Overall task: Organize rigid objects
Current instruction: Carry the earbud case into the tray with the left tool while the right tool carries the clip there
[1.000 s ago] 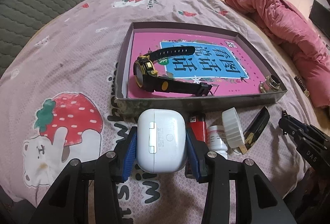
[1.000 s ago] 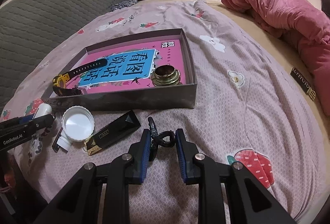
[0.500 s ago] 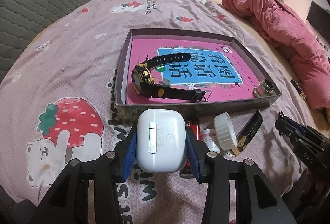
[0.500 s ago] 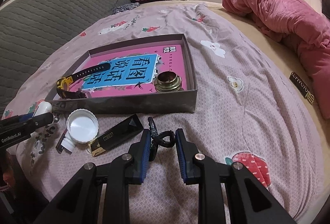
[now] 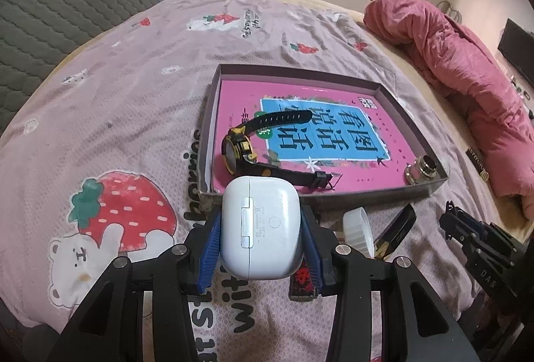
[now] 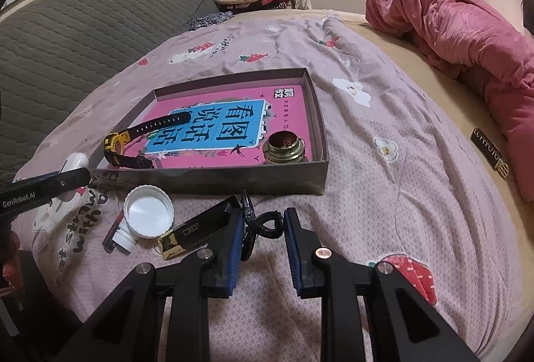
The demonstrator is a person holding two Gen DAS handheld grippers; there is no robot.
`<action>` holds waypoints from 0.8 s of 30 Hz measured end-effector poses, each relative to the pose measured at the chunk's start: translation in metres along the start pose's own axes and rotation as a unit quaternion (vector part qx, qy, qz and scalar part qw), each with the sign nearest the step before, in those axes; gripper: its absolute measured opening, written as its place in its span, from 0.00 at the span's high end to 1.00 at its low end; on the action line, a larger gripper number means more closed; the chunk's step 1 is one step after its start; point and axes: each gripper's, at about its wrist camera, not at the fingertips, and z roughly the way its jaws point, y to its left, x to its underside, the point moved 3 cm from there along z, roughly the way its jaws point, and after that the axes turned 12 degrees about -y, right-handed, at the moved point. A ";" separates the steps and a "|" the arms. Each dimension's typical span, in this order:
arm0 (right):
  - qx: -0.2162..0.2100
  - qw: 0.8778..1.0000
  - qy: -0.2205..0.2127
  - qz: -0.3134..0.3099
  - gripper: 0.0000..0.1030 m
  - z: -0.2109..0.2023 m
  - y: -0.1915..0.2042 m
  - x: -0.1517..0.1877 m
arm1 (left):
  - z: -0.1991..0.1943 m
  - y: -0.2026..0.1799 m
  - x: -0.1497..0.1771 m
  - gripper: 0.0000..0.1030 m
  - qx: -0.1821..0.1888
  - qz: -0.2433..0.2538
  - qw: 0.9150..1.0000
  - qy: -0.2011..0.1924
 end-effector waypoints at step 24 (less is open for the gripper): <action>-0.011 1.000 -0.023 -0.001 0.76 0.004 0.014 -0.029 | 0.002 -0.012 -0.018 0.56 0.015 -0.001 1.000 -0.014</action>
